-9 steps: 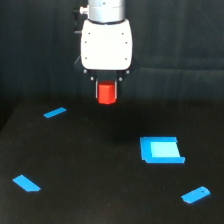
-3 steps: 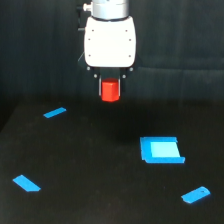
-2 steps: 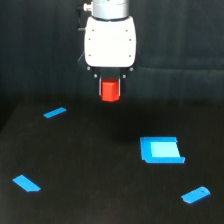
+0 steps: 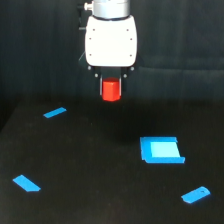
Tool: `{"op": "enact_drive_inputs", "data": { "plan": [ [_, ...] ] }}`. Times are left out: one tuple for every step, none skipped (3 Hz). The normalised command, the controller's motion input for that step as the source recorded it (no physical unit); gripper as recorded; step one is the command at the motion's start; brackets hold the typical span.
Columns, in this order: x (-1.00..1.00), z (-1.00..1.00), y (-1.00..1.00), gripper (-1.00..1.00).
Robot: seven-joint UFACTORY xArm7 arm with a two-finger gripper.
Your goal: Pick up the red object from the table
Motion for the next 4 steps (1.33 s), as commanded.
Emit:
{"op": "enact_drive_inputs", "data": {
  "plan": [
    [-0.01,0.08,0.05,-0.91],
    [0.02,-0.02,0.02,-0.84],
    [0.04,-0.01,0.05,-1.0],
    [0.02,-0.07,0.05,-0.92]
  ]
}}
